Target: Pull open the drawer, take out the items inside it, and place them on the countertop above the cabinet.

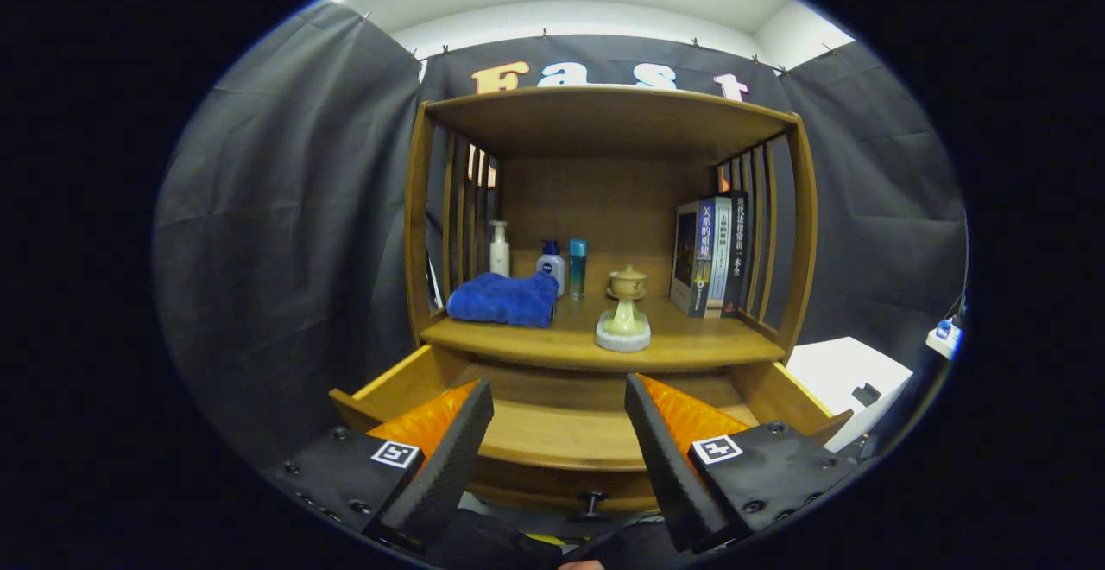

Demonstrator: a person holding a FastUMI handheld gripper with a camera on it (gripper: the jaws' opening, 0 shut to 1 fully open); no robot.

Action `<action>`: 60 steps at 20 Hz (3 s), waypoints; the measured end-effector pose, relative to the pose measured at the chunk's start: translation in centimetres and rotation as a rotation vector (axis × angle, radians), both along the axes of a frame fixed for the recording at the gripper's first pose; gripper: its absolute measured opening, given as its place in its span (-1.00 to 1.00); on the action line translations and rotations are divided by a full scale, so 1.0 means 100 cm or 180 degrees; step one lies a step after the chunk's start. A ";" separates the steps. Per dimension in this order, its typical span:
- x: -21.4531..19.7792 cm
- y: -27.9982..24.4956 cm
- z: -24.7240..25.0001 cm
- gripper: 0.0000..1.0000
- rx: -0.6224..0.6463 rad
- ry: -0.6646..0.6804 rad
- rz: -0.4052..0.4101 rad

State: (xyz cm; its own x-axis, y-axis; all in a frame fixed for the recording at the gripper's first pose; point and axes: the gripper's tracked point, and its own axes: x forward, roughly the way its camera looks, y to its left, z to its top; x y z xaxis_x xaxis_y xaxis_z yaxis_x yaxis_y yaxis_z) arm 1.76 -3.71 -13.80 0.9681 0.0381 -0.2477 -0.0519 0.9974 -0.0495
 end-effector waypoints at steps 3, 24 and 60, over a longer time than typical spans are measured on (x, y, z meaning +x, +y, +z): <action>-0.005 -0.010 -0.027 0.98 0.0056 0.0002 -0.0110; -0.011 -0.042 -0.100 0.96 0.0201 0.0189 -0.0414; 0.167 -0.062 -0.110 0.96 0.0085 0.0038 -0.0518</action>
